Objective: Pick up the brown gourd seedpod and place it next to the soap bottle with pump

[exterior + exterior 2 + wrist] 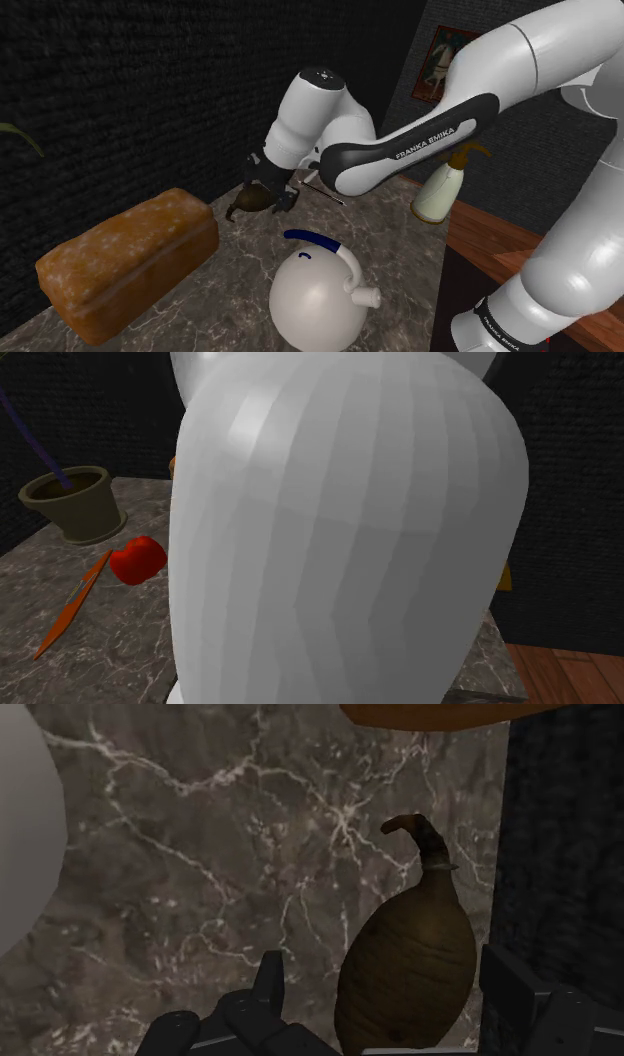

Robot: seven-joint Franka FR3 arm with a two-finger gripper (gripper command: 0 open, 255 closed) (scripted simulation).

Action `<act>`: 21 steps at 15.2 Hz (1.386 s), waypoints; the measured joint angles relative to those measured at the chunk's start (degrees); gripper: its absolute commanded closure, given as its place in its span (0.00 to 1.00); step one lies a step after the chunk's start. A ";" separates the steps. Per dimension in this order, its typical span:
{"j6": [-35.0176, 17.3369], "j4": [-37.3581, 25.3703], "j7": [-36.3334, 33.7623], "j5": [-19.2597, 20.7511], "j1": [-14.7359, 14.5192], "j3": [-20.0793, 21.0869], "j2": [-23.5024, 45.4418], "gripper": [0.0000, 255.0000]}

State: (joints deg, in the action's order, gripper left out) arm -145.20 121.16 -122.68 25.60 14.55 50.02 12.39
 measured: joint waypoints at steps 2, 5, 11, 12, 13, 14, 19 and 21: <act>1.46 -4.68 -7.06 6.64 -4.22 -3.72 4.48 0.00; 1.45 -7.07 -10.38 10.58 -6.61 -6.33 7.70 0.00; 0.17 -8.72 -13.16 14.80 -9.10 -9.16 11.66 0.00; 0.07 -8.68 -13.26 14.93 -9.15 -9.24 11.73 0.00; 0.05 -8.73 -13.33 15.03 -9.22 -9.31 11.82 0.00; 0.03 -8.74 -13.35 15.06 -9.24 -9.33 11.85 0.00; -0.01 -8.76 -13.37 15.08 -9.28 -9.30 11.85 1.00; -0.02 -8.77 -13.34 15.08 -9.28 -9.30 11.86 1.00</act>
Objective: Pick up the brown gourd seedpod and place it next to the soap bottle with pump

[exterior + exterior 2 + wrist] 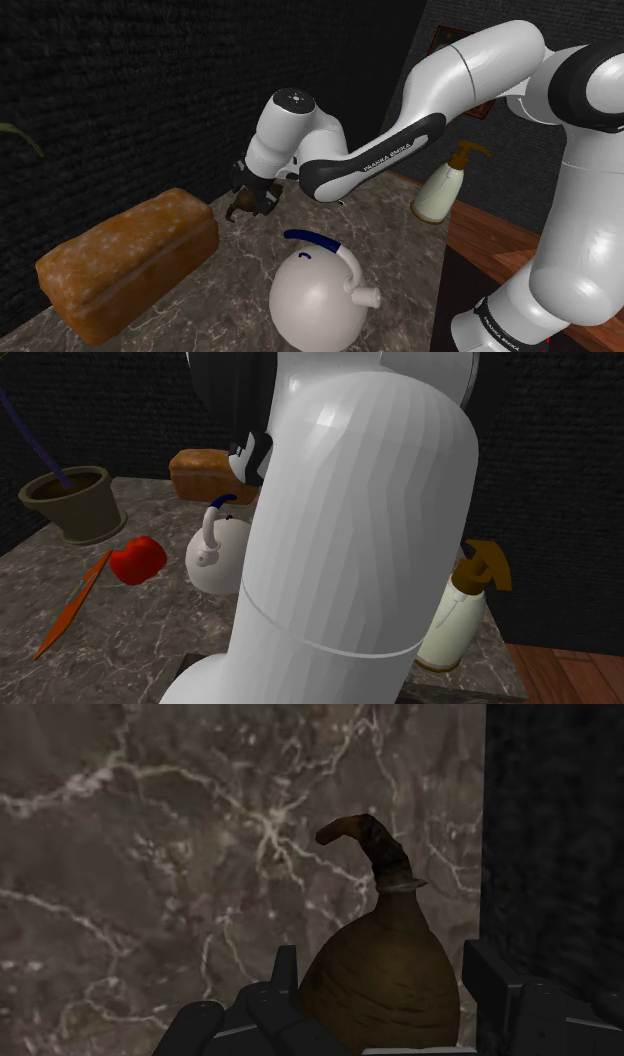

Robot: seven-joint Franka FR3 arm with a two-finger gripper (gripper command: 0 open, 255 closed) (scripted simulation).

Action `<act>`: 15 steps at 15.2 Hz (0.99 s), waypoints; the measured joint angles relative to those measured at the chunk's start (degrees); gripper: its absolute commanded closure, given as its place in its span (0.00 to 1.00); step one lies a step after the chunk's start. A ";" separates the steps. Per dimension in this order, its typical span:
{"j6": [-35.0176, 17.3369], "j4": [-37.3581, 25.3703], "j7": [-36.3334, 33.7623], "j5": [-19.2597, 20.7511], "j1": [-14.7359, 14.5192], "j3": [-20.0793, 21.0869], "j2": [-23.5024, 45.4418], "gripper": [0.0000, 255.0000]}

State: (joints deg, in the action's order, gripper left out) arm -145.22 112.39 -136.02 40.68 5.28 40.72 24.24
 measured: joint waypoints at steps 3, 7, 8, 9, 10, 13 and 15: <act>0.03 -0.04 0.02 -0.01 0.00 0.01 0.02 1.00; 0.20 -0.01 0.18 -0.26 0.13 0.16 -0.19 1.00; 0.63 -0.14 0.67 -0.86 0.43 0.54 -0.57 1.00; 1.00 -0.22 1.11 -1.41 0.71 0.88 -0.95 1.00; 1.31 -0.16 1.69 -2.09 1.16 1.31 -1.48 1.00; 2.66 -0.42 3.24 -4.19 2.17 2.63 -3.01 1.00; 3.81 -1.17 4.26 -5.40 2.59 3.33 -3.62 1.00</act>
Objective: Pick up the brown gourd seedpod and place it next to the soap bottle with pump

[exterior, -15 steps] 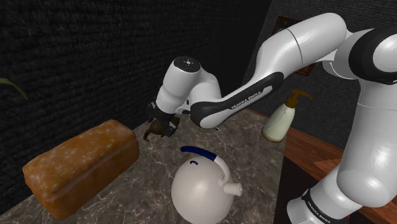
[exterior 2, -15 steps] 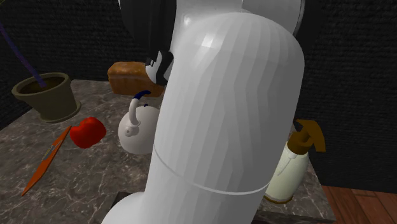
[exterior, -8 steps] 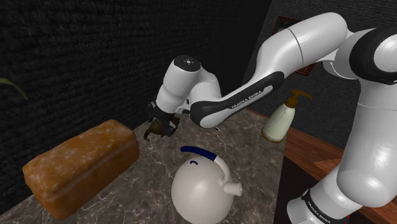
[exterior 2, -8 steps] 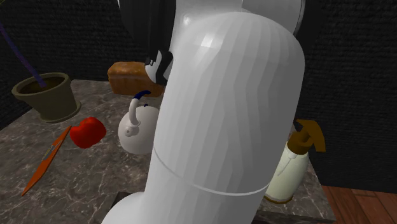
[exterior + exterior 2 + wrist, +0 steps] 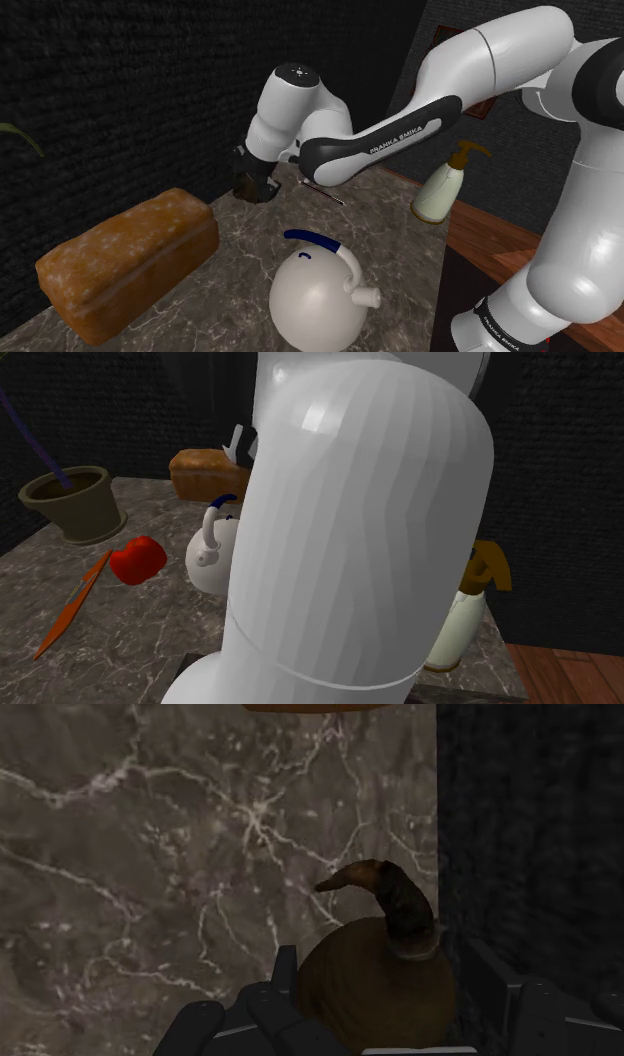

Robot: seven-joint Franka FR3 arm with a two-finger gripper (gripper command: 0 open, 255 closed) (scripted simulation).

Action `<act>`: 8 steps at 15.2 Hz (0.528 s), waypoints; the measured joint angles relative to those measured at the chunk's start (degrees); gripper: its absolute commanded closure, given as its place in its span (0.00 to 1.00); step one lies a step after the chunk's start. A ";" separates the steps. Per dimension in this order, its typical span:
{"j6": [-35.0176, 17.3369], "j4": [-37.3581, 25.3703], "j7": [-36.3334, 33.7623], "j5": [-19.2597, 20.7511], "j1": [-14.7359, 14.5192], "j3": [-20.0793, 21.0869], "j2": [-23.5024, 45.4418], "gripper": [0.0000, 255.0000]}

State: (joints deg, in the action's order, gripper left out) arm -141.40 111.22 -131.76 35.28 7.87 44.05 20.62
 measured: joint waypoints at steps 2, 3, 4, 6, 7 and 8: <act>0.92 -0.33 0.97 -1.28 0.57 0.74 -0.89 1.00; 1.34 -0.44 1.50 -1.96 0.92 1.12 -1.39 1.00; 2.05 -0.93 2.05 -2.62 1.12 1.49 -1.73 1.00; 3.11 -1.60 2.84 -3.67 1.44 2.06 -2.36 1.00; 3.48 -1.72 3.40 -4.30 1.81 2.36 -2.81 1.00; 3.91 -1.91 3.88 -4.89 2.09 2.65 -3.22 1.00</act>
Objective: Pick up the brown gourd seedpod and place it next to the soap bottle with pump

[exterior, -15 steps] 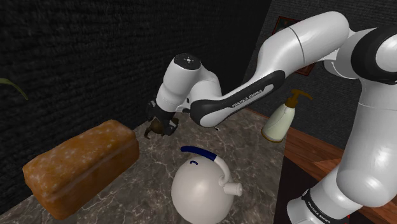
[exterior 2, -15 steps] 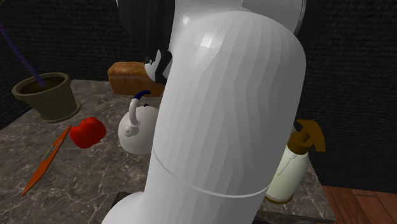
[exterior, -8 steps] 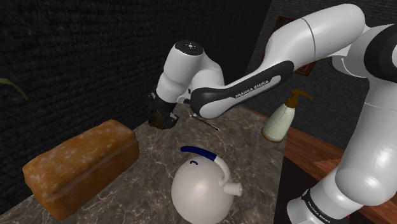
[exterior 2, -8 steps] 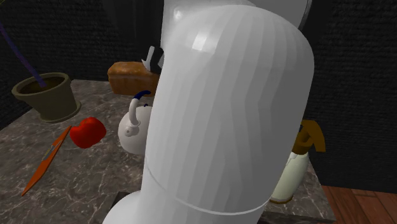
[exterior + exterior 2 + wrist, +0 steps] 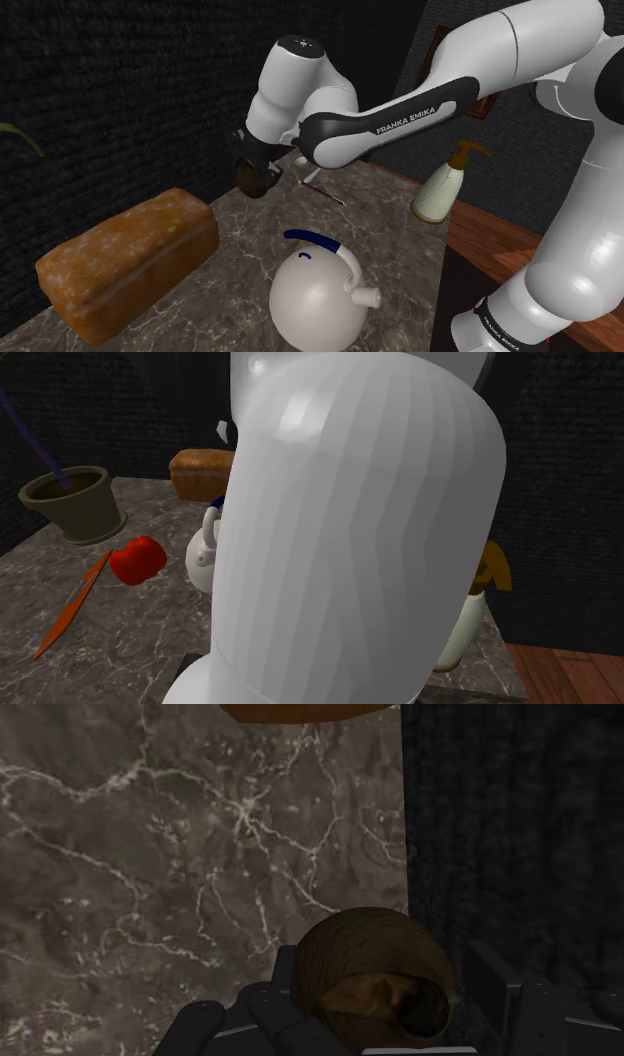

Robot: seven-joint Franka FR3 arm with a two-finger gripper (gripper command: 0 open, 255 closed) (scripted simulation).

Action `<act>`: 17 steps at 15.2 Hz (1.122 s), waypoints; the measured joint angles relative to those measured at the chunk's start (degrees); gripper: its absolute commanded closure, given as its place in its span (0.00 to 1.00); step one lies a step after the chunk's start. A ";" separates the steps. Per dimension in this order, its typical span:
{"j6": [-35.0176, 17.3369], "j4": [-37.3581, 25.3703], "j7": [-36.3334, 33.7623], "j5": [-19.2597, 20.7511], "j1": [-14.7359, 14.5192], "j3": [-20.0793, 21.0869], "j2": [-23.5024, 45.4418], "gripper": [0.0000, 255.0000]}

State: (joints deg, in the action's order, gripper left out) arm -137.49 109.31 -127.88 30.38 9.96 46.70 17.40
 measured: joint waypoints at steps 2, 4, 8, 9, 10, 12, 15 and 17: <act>1.20 -0.73 0.89 -1.19 0.38 0.61 -0.78 1.00; 2.22 -1.39 1.81 -2.26 0.83 1.09 -1.45 1.00; 4.58 -2.80 3.58 -4.62 1.64 2.16 -3.12 1.00; 5.09 -3.18 3.91 -5.02 1.76 2.32 -3.36 1.00; 5.65 -3.58 4.30 -5.50 1.92 2.51 -3.69 1.00; 7.25 -5.04 4.90 -6.17 1.91 2.82 -3.95 1.00; 9.19 -6.72 5.90 -7.25 2.14 3.21 -4.53 1.00; 10.36 -7.58 6.47 -8.03 2.32 3.51 -5.10 1.00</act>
State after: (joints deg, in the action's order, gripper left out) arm -127.13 101.74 -121.41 22.35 12.27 50.21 12.30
